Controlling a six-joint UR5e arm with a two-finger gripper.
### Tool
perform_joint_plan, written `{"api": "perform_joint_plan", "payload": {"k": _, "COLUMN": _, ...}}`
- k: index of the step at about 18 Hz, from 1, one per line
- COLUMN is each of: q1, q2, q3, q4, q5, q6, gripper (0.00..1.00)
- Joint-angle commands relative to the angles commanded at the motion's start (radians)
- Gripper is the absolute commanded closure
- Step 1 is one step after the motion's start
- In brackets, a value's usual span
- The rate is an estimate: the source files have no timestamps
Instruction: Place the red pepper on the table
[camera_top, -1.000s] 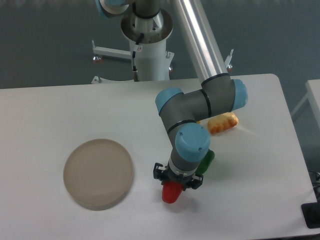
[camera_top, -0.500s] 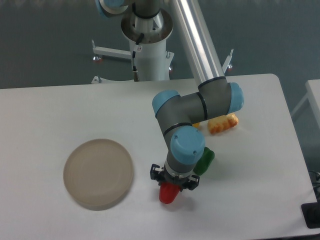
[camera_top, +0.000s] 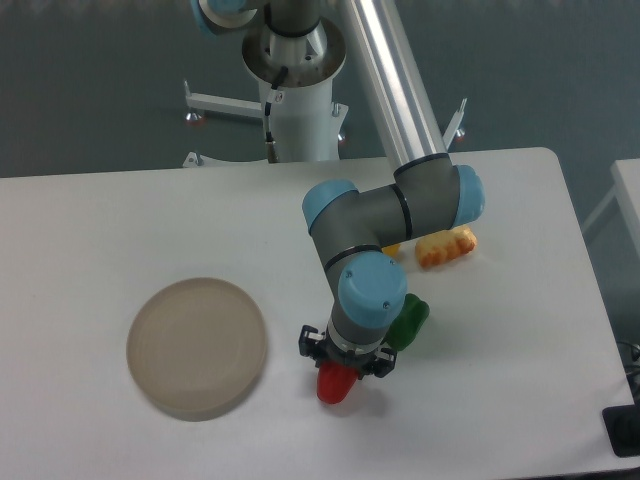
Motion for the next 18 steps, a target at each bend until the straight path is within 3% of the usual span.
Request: {"api": "perform_joint_plan", "payload": {"k": 18, "q1": -0.002, "q2": -0.003, "q3": -0.006, "q4": 0.003, "q5": 0.021, "q6": 0.006, "gripper": 0.51}}
